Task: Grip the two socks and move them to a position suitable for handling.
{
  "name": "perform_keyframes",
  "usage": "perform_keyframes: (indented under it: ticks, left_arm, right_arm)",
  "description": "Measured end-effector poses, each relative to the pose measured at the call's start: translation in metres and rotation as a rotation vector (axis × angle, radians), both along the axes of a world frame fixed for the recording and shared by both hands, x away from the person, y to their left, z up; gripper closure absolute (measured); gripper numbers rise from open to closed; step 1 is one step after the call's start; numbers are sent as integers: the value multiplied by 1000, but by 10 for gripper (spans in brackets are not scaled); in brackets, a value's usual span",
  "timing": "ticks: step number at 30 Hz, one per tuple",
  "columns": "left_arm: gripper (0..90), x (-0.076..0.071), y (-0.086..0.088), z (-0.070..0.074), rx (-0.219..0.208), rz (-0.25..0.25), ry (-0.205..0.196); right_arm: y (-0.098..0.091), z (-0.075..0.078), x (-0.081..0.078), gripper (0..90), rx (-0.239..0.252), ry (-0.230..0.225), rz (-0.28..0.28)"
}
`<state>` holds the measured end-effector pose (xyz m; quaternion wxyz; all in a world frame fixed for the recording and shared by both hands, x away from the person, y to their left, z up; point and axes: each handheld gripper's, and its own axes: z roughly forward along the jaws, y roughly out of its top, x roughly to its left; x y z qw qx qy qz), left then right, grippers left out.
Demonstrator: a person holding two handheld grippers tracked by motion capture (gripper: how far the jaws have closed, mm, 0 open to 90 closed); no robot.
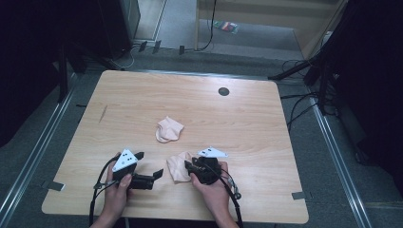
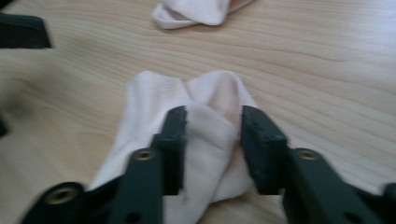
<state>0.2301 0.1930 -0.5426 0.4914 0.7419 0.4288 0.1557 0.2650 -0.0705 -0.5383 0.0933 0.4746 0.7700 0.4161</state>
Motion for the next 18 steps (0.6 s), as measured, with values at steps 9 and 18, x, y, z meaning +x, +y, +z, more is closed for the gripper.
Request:
perform_keyframes:
  ticks: [9,18]
  left_arm:
    - [0,1,-4,-2,12,-12,11]
    - [0,-1,-12,-4,16,-28,33]
  right_arm:
    - [8,-5,-8,810,-94,-69,5]
    - [9,18,-17,847,-35,-110,11]
